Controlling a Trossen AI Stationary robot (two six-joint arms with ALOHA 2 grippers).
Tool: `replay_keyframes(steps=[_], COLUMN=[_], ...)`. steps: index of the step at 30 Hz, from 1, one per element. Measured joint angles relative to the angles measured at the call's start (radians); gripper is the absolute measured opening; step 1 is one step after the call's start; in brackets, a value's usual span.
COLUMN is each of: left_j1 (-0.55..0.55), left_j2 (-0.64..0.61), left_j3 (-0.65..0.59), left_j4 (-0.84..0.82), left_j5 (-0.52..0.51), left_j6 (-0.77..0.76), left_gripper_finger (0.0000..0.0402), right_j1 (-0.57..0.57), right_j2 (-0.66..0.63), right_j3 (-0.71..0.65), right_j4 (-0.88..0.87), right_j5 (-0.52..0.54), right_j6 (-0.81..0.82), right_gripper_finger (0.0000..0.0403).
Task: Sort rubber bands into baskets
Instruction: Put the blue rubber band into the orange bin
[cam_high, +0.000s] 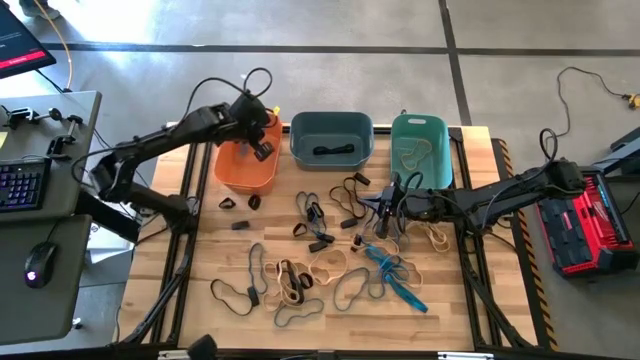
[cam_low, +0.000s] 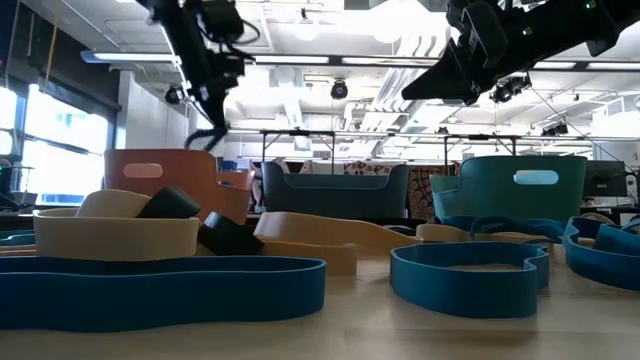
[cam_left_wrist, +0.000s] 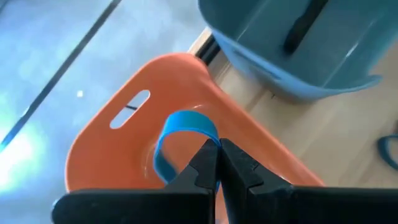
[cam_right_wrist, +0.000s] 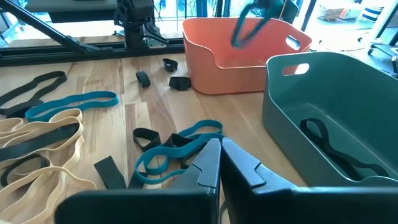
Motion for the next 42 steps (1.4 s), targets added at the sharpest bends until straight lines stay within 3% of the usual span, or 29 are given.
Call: replay_keyframes(steps=[8,19,33,42], left_j1=[0.026,-0.042,0.042,0.071], left_j2=[0.123,0.122,0.123,0.123], left_j3=[0.000,-0.001,-0.089,-0.124], left_j4=[-0.059,-0.273,-0.072,0.010], left_j5=[0.017,0.062,0.135,0.150], left_j6=[-0.003,-0.074,-0.012,0.030], left_gripper_finger=[0.0000,0.0000,0.0003,0.0046], right_j1=[0.000,0.000,0.000,0.000], right_j2=[0.000,0.000,0.001,0.001], right_j3=[0.000,0.000,0.000,0.000], right_j4=[-0.031,-0.033,-0.034,-0.037], right_j5=[0.000,0.000,0.000,0.000], right_j6=[0.004,0.008,0.008,0.008], right_gripper_finger=[0.0000,0.0000,0.0000,0.0000])
